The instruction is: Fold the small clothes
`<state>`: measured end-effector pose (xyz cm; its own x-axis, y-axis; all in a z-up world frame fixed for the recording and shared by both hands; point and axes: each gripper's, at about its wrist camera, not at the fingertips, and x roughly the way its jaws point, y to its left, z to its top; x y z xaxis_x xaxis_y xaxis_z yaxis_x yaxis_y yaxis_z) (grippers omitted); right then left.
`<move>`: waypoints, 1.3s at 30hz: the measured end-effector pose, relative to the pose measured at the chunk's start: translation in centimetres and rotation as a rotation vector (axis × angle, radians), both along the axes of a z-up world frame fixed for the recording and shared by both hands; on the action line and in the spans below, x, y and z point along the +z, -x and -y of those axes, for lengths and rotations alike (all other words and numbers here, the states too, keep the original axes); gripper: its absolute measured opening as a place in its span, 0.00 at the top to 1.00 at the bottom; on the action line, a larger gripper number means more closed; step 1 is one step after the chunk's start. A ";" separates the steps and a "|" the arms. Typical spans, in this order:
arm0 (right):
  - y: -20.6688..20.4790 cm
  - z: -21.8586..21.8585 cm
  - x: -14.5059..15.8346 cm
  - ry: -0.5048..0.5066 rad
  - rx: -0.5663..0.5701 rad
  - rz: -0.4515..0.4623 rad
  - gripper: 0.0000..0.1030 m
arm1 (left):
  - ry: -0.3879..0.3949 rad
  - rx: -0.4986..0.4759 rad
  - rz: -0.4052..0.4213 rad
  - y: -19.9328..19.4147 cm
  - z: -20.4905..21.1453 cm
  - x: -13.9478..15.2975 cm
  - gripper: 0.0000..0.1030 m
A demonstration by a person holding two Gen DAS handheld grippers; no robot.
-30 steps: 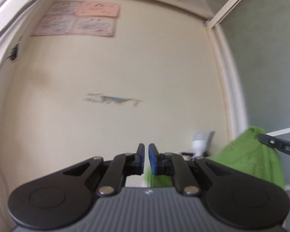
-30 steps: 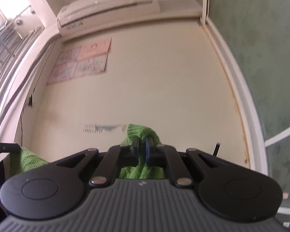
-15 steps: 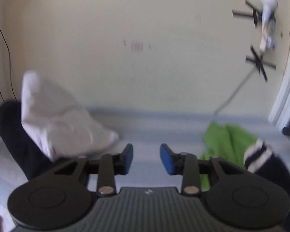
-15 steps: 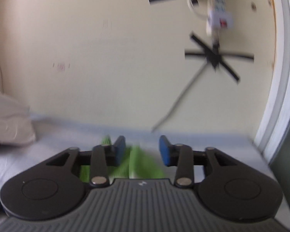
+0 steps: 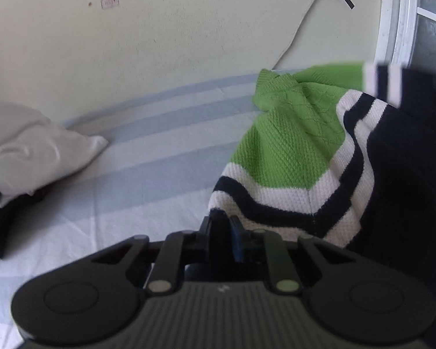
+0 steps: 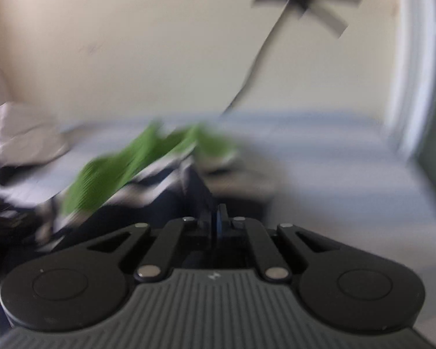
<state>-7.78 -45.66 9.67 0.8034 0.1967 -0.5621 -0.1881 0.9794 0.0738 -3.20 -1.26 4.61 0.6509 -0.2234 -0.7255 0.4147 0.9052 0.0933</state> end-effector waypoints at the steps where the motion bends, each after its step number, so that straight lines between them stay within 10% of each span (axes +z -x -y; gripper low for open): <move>1: -0.3 1.1 1.1 0.097 -0.095 0.079 0.94 | -0.005 0.018 0.013 -0.2 -0.2 0.3 0.88; 4: -3.1 4.8 2.3 0.441 -0.449 0.185 0.92 | 0.019 0.088 0.035 -1.1 -1.5 1.2 0.88; 6: -3.7 7.2 2.5 0.420 -0.567 0.127 0.88 | 0.041 0.153 0.064 -1.9 -2.8 1.8 0.89; 10: 0.2 5.9 1.8 0.265 -0.400 0.156 0.50 | 0.104 0.267 0.072 -5.1 -5.2 3.4 0.89; 16: 2.6 1.2 -0.2 0.063 -0.096 0.069 0.49 | 0.040 0.213 -0.003 -8.1 -2.3 4.5 0.79; 19: 1.3 -1.2 1.1 0.076 -0.025 0.108 0.48 | 0.087 0.194 0.099 -7.0 -1.9 6.8 0.42; 25: -7.7 -5.0 2.2 0.025 0.057 0.040 0.43 | 0.109 0.120 0.092 -8.9 2.0 7.6 0.21; 31: -15.4 -7.7 -3.3 0.015 0.059 -0.164 0.40 | 0.052 -0.010 -0.052 -13.3 7.4 2.8 0.14; 34: -16.7 -8.1 -5.9 0.030 0.097 -0.264 0.39 | 0.025 -0.050 -0.117 -13.8 9.0 0.8 0.30; 36: -15.5 -8.3 -6.3 0.065 0.141 -0.229 0.48 | 0.038 -0.102 -0.153 -13.3 9.4 0.1 0.74; 38: -14.1 -8.4 -5.7 0.081 0.170 -0.207 0.90 | -0.003 -0.102 -0.102 -12.5 10.0 -0.1 0.87; 39: -13.5 -8.2 -5.4 0.084 0.178 -0.199 0.90 | -0.021 -0.102 -0.075 -12.3 10.3 -0.1 0.88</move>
<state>5.75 -37.43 4.24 0.6324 0.2712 -0.7256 -0.3478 0.9364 0.0469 9.08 -11.52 4.54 0.5691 -0.2703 -0.7766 0.5111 0.8561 0.0766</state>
